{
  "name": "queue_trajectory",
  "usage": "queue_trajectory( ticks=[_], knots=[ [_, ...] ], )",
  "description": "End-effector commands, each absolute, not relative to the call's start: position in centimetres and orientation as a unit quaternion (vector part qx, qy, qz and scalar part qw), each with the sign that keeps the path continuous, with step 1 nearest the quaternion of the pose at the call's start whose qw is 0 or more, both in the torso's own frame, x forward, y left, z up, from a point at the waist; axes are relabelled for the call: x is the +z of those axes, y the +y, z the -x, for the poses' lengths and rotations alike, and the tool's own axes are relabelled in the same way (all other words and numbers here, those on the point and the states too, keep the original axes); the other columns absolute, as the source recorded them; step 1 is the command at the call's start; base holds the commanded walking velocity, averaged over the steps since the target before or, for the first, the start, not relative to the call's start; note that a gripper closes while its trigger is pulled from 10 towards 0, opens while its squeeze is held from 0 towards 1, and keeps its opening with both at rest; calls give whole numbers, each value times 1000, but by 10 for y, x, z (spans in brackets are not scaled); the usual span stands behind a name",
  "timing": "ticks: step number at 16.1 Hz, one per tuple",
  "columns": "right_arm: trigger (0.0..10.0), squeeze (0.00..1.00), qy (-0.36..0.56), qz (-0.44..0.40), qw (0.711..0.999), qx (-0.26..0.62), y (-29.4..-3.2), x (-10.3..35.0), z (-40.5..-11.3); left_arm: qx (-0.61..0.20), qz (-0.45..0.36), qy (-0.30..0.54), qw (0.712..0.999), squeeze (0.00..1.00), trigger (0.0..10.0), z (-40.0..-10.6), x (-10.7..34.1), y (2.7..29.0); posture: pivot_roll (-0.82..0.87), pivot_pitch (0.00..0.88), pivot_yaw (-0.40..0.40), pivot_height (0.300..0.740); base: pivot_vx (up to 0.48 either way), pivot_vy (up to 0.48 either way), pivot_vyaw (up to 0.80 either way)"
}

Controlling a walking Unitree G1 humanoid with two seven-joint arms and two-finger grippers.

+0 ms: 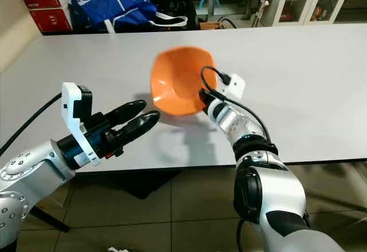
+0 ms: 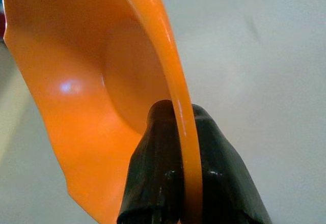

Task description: Setting the table

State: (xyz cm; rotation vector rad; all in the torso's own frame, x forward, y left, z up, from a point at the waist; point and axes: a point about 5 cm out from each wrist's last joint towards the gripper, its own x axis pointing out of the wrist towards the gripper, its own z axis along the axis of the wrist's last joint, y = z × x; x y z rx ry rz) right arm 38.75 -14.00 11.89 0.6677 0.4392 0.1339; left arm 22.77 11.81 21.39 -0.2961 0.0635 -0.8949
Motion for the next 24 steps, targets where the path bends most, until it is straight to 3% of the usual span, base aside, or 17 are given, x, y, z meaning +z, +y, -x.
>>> queue_trajectory(
  ticks=[1,5,11,18,21,24],
  knots=[
    [0,0,202,-323,923,46,-144,130,-393,-432,143,29,890,0,10000,-226,218,119,-49,0,57,740,0,0,0],
    [0,0,290,-215,930,-65,-165,114,-386,-436,157,45,885,0,10000,-226,216,117,-96,0,30,740,0,0,0],
    [0,0,330,-191,918,-108,-173,86,-371,-433,167,53,884,0,10000,-227,213,114,-94,0,29,740,0,0,0],
    [0,0,280,-92,955,27,-138,104,-383,-412,167,46,895,0,10000,-229,211,118,-82,0,37,740,0,0,0],
    [0,0,257,-149,948,115,-109,126,-390,-404,173,50,897,0,10000,-227,208,120,-80,0,41,740,0,0,0],
    [0,0,261,-229,922,168,-91,146,-392,-400,173,51,898,0,10000,-227,208,121,-79,0,46,740,0,0,0]
  ],
)
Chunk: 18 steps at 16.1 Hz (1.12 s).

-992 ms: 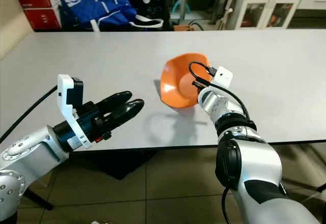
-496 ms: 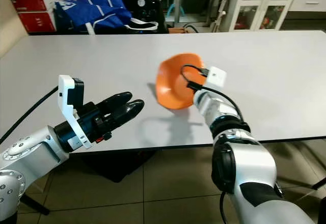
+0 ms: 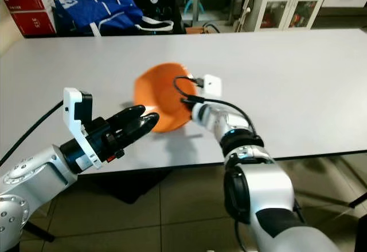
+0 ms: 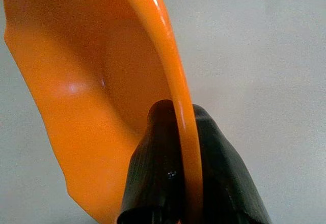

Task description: Setting the table

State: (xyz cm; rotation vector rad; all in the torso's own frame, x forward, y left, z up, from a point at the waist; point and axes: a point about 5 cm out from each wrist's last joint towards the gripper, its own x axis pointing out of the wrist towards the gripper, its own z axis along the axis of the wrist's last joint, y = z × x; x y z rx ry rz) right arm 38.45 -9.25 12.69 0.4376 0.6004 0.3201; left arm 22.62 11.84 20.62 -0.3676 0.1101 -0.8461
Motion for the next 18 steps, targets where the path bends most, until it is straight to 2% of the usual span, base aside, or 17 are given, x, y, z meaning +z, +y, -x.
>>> queue_trajectory(
  ticks=[1,3,6,8,11,14,18],
  knots=[
    [0,0,250,-245,920,176,-89,154,-393,-396,169,51,901,0,10000,-227,207,122,-80,0,49,740,0,0,0],
    [0,0,191,-243,930,199,-90,176,-398,-382,163,53,908,0,10000,-228,203,126,-82,0,53,740,0,0,0],
    [0,0,156,-265,927,214,-99,200,-401,-372,163,57,912,0,10000,-231,200,129,-82,0,56,740,0,0,0],
    [0,0,154,-318,914,199,-110,212,-403,-366,166,59,914,0,10000,-232,199,132,-84,0,59,740,0,0,0],
    [0,0,159,-362,904,163,-117,212,-405,-370,170,61,911,0,10000,-231,198,130,-86,0,64,740,0,0,0],
    [0,0,152,-373,906,129,-123,214,-408,-372,172,62,910,0,10000,-231,198,129,-87,0,67,740,0,0,0],
    [0,0,198,-370,906,58,-129,186,-407,-376,178,67,907,0,10000,-229,197,126,-79,0,68,740,0,0,0]
  ],
)
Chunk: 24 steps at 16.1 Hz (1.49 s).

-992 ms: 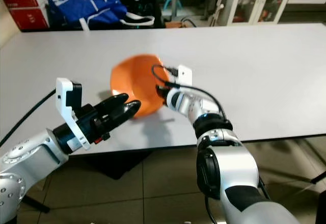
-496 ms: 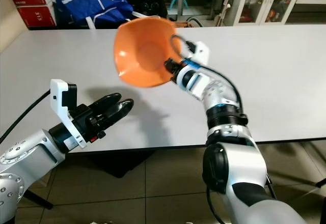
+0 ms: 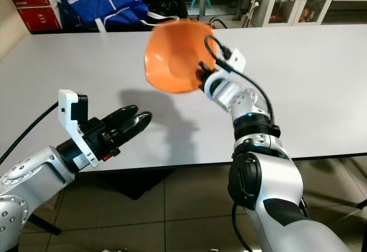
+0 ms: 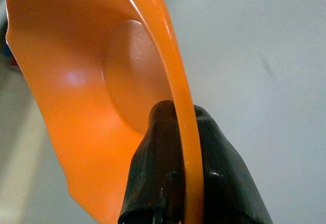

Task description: Setting the table

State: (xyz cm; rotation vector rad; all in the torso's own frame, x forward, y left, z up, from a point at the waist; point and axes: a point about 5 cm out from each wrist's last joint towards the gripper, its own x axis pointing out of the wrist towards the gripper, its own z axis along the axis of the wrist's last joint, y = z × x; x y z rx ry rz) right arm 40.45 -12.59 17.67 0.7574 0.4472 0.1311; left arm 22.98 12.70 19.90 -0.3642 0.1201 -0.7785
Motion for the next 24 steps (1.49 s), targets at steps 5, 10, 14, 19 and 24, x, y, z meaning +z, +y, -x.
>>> queue_trajectory(
  ticks=[5,10,14,19,24],
  knots=[
    [0,0,225,-357,906,39,-126,178,-405,-377,181,73,905,0,10000,-225,196,126,-75,0,65,740,0,0,0],
    [10000,0,263,-300,917,15,-129,165,-403,-379,185,75,904,0,10000,-225,195,123,-78,0,61,740,0,0,0],
    [10000,0,281,-277,919,-2,-130,157,-400,-376,187,77,904,0,10000,-224,195,123,-76,0,59,740,0,0,0],
    [10000,0,293,-269,917,-11,-131,154,-399,-376,190,80,904,0,10000,-224,194,122,-78,0,59,740,0,0,0],
    [10000,0,312,-247,917,-23,-133,148,-397,-375,191,81,904,0,10000,-224,194,122,-79,0,58,740,0,0,0]
  ],
)
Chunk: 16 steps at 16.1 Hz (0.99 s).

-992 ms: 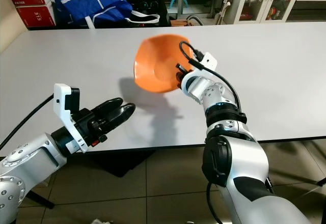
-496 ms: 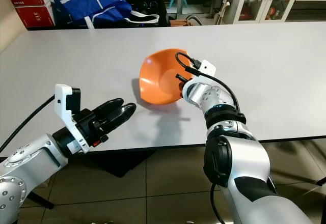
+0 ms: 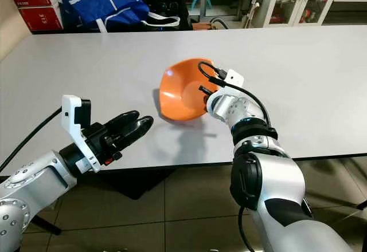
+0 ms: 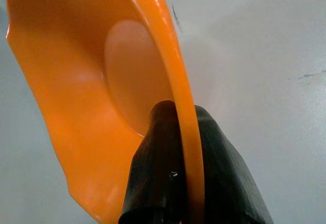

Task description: Setting the table

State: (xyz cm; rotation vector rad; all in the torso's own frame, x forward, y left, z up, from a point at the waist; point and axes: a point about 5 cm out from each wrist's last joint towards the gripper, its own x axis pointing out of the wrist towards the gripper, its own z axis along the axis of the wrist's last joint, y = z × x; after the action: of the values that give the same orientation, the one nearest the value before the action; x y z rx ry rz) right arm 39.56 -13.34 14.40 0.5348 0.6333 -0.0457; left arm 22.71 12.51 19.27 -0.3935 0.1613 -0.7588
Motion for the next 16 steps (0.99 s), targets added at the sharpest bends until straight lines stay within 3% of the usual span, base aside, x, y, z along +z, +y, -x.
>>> queue_trajectory(
  ticks=[1,6,8,13,14,15,16],
  knots=[
    [10000,0,314,-242,918,-25,-133,149,-397,-373,192,81,904,0,10000,-225,194,123,-79,0,59,740,0,0,0],
    [10000,0,302,-209,930,-3,-129,160,-401,-372,190,82,905,0,10000,-225,193,123,-79,0,58,740,0,0,0],
    [10000,0,279,-186,937,96,-108,180,-403,-373,190,83,904,0,10000,-224,192,123,-81,0,58,740,0,0,0],
    [10000,0,290,-201,933,66,-113,172,-403,-374,190,85,903,0,10000,-225,191,122,-80,0,55,740,0,0,0],
    [10000,86,298,-199,932,57,-116,166,-401,-374,191,85,903,0,10000,-225,191,122,-79,0,54,740,0,0,0],
    [10000,251,302,-196,932,49,-117,162,-400,-374,191,86,904,0,10000,-224,191,122,-76,0,52,740,0,0,0],
    [10000,208,307,-192,931,43,-119,159,-399,-373,193,86,903,0,10000,-224,191,122,-75,0,52,740,0,0,0]
  ],
)
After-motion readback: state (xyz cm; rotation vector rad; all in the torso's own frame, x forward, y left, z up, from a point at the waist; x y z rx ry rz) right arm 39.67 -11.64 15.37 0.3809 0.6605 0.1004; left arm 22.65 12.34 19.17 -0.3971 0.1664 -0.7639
